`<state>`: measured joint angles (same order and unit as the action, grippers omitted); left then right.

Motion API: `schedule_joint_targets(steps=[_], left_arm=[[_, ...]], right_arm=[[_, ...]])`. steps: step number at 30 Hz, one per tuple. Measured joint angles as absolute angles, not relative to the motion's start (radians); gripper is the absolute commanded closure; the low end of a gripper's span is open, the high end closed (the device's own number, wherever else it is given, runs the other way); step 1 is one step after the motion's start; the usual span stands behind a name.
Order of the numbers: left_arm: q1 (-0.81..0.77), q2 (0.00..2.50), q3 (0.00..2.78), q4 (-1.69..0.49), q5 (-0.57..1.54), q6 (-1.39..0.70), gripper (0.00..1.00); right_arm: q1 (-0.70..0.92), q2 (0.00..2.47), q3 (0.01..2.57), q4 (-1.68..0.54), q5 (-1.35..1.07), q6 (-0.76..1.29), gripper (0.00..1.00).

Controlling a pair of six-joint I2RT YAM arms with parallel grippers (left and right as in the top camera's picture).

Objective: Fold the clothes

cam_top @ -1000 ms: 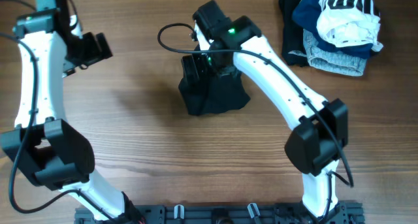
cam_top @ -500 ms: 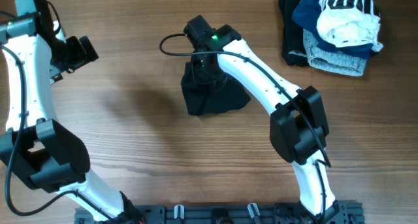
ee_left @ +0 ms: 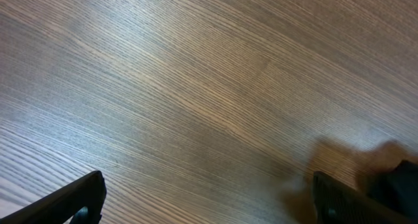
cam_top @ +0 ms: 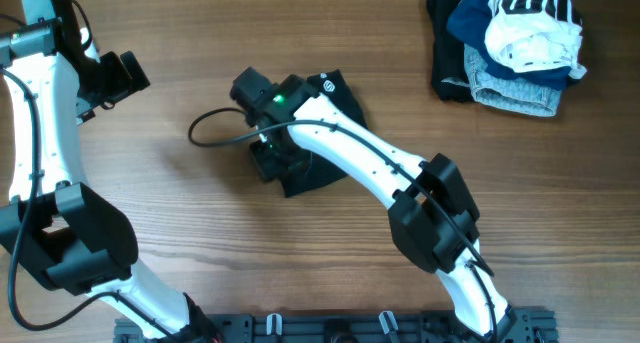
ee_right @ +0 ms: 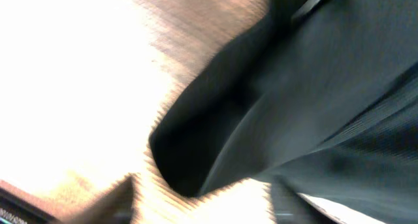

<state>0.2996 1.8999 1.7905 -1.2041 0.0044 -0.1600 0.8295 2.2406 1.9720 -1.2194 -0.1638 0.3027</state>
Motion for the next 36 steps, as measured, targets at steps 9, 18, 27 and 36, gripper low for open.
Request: schedule_joint_targets(steps=[9,18,27,36], left_arm=[[0.3,1.9,1.79,-1.203,0.004,-0.16,0.0],[0.3,1.9,1.79,-1.196,0.005,-0.16,0.0],[0.3,1.9,1.79,-1.196,0.004,-0.16,0.0],[0.3,1.9,1.79,-1.195,0.004,-0.16,0.0]], right_arm=[[0.723,2.225,1.972,-1.235,-0.176,0.277,0.0],[0.55,2.17,1.93,-1.285,-0.148,0.233,0.01],[0.549,2.17,1.744,-1.197,-0.164,0.245,0.04],[0.514,2.142,1.554,-0.879,-0.08,0.246,0.04]])
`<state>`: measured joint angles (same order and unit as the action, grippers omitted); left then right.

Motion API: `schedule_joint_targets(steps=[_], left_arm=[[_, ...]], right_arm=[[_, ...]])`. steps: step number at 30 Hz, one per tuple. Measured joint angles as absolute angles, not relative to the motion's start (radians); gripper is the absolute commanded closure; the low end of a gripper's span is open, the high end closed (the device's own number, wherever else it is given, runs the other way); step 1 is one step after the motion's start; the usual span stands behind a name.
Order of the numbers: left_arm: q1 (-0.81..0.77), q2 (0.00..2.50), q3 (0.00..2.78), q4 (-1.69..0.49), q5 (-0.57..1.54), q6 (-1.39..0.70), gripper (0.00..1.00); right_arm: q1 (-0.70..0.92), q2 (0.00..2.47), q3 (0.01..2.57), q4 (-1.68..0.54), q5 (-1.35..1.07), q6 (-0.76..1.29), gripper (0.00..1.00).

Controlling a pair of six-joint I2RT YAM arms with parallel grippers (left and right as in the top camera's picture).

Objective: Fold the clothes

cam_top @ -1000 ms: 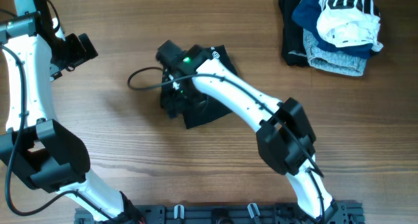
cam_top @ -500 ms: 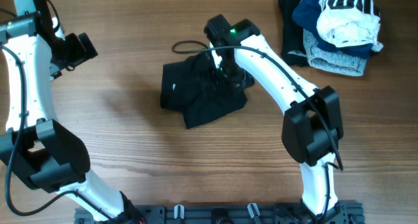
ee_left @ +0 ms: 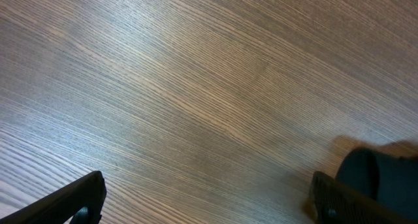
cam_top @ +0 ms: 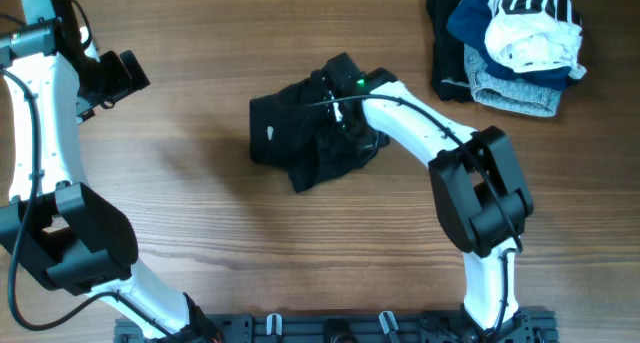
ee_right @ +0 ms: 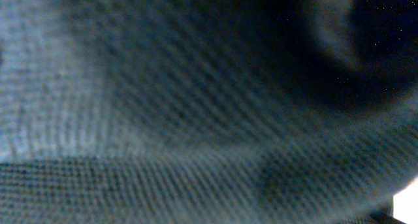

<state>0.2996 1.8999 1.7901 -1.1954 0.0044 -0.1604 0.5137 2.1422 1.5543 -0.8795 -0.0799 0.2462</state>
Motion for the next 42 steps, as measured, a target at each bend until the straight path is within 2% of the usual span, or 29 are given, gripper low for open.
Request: schedule_joint_targets(steps=[4,6,9,12,18,22,42], left_arm=[[0.3,1.9,1.79,-1.196,0.004,-0.16,0.0],[0.3,1.9,1.79,-1.196,0.004,-0.16,0.0],[0.3,1.9,1.79,-1.196,0.004,-0.16,0.0],[0.3,1.9,1.79,-1.195,0.004,-0.16,0.0],[0.3,1.9,1.79,-1.191,0.004,-0.161,0.0],[0.3,1.9,1.79,-1.167,0.004,-0.163,0.0],[0.376,1.9,1.779,-1.139,0.004,-0.179,0.0]], right_arm=[[0.456,2.142,1.551,-0.774,-0.02,0.17,0.04],[0.41,2.142,1.55,-0.738,0.006,0.129,0.08],[0.354,2.142,1.571,-0.782,0.009,0.099,0.09],[0.339,2.133,1.644,-0.87,0.009,0.08,0.05],[0.456,1.967,1.788,-0.9,0.009,0.057,0.01],[0.553,1.94,1.802,-0.894,0.008,0.058,0.01],[0.587,2.268,1.789,-0.735,0.125,0.02,0.0]])
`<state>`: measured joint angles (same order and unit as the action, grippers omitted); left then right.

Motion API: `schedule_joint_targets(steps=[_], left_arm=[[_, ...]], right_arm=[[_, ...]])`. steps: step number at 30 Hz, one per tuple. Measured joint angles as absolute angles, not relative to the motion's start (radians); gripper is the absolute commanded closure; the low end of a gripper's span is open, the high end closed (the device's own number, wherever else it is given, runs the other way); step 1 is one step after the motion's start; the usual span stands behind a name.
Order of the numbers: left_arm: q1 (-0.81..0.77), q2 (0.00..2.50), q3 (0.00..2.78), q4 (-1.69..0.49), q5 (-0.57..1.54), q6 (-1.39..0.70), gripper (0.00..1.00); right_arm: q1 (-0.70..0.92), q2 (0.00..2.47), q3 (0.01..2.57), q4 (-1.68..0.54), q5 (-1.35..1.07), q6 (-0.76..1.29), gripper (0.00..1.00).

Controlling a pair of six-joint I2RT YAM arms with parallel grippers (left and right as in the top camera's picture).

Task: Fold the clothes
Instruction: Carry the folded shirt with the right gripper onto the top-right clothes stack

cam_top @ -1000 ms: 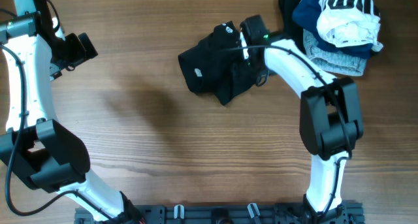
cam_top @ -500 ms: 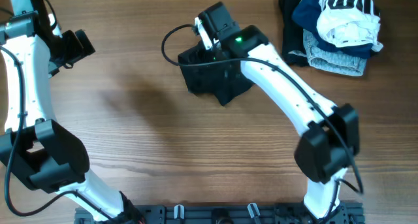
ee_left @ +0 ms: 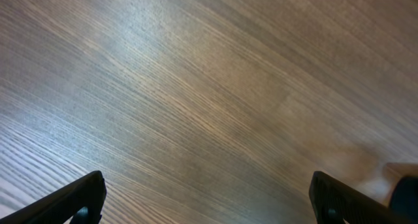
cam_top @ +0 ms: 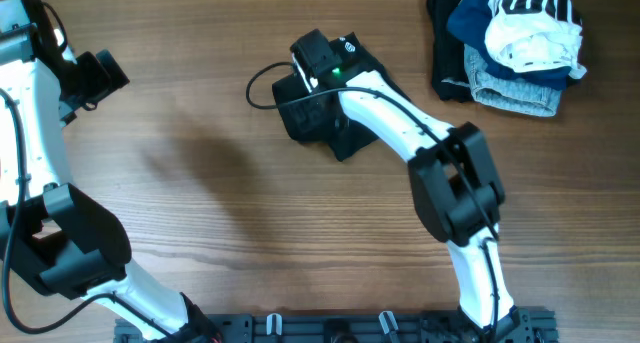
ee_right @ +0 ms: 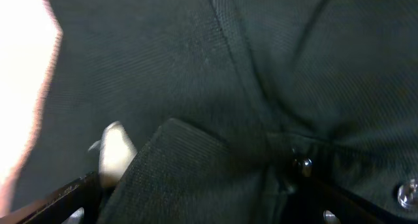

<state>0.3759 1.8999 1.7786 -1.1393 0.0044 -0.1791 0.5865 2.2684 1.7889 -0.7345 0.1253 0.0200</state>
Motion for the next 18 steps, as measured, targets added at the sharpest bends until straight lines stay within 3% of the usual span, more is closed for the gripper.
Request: schedule_joint_targets(steps=[7,8,9,10,11,18], left_arm=[[0.376,1.9,1.726,-1.114,0.004,-0.179,0.0],[0.376,1.9,1.72,-1.113,0.004,-0.179,0.0],[0.376,1.9,1.711,-1.113,0.004,-0.179,0.0],[0.376,1.9,1.708,-1.113,0.004,-0.179,0.0],[0.376,1.9,1.706,-1.113,0.004,-0.179,0.0],[0.376,1.9,1.705,-1.106,0.004,-0.182,0.0]], right_arm=[[0.603,2.328,1.804,-0.693,0.207,0.006,0.01],[0.602,2.337,1.814,-0.69,0.208,0.006,0.08],[0.601,2.346,1.827,-0.69,0.211,0.006,0.24],[0.601,2.351,1.834,-0.693,0.213,0.008,0.5],[0.601,2.357,1.842,-0.698,0.221,0.004,0.93],[0.592,2.368,1.871,-0.746,0.285,0.044,0.96]])
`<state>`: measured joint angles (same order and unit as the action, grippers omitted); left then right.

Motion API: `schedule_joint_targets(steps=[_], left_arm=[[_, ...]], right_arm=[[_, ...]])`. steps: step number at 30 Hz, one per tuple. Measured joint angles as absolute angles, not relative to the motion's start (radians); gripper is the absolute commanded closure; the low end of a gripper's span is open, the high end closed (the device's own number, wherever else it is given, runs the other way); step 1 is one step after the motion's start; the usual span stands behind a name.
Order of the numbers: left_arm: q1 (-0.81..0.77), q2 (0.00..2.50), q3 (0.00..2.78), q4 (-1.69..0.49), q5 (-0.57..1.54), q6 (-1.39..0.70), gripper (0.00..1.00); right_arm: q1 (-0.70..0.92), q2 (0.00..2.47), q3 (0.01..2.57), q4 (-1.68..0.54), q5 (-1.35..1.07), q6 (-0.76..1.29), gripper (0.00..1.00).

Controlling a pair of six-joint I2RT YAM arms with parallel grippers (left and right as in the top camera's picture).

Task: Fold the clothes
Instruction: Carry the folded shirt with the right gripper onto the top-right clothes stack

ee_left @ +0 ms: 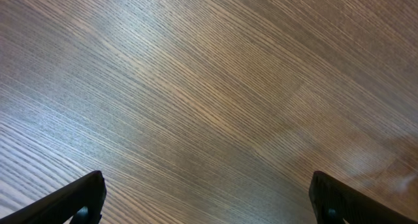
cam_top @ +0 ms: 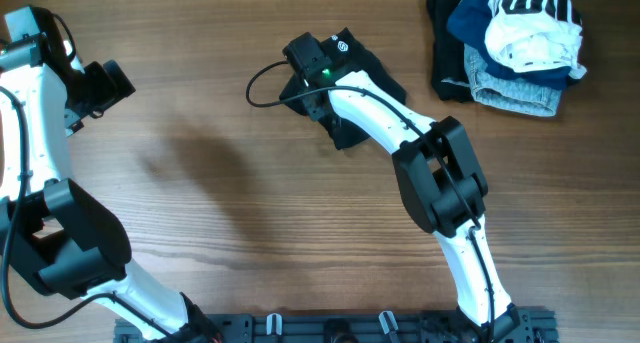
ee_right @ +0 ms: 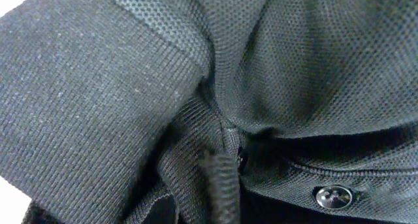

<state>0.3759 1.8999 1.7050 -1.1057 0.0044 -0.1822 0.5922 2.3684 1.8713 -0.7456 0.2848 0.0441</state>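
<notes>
A black polo shirt (cam_top: 352,95) lies bunched in a small heap at the table's upper middle. My right gripper (cam_top: 311,61) is down on its upper left part. In the right wrist view the shirt's ribbed collar (ee_right: 98,93) and a button (ee_right: 333,196) fill the frame. Folds draw together to a pinched ridge at the centre, and the fingers are buried in the cloth. My left gripper (ee_left: 209,208) is open over bare wood at the far left, with nothing between its fingertips (ee_left: 81,198).
A pile of other clothes (cam_top: 505,43), blue, white, striped and black, sits at the back right corner. A black cable (cam_top: 262,88) loops from the right wrist just left of the shirt. The wooden table (cam_top: 200,203) is bare to the left and front.
The right fingers stood apart at the frame's lower corners over flat cloth; now cloth is gathered at the centre and hides them. The shirt heap looks narrower. The left gripper shifted slightly right.
My right gripper was first at the shirt's left edge. Then it was at the right side, with the shirt spread toward the left. Then it stood open on the upper left of a compact heap. Now the cloth is pinched there. The left gripper stayed open at the far left.
</notes>
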Motion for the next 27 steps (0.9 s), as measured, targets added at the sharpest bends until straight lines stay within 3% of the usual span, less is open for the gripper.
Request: schedule_joint_targets(steps=[13,22,27], left_arm=[[0.376,1.9,1.705,-1.117,0.005,-0.182,0.0],[0.376,1.9,1.705,-1.117,0.005,-0.182,0.0],[0.376,1.9,1.705,-1.117,0.005,-0.182,0.0]], right_arm=[[0.467,2.278,2.057,-1.107,0.21,-0.04,0.96],[0.364,2.006,2.141,-1.084,0.34,-0.221,0.96],[0.3,1.99,2.14,-0.911,0.47,-0.466,0.96]])
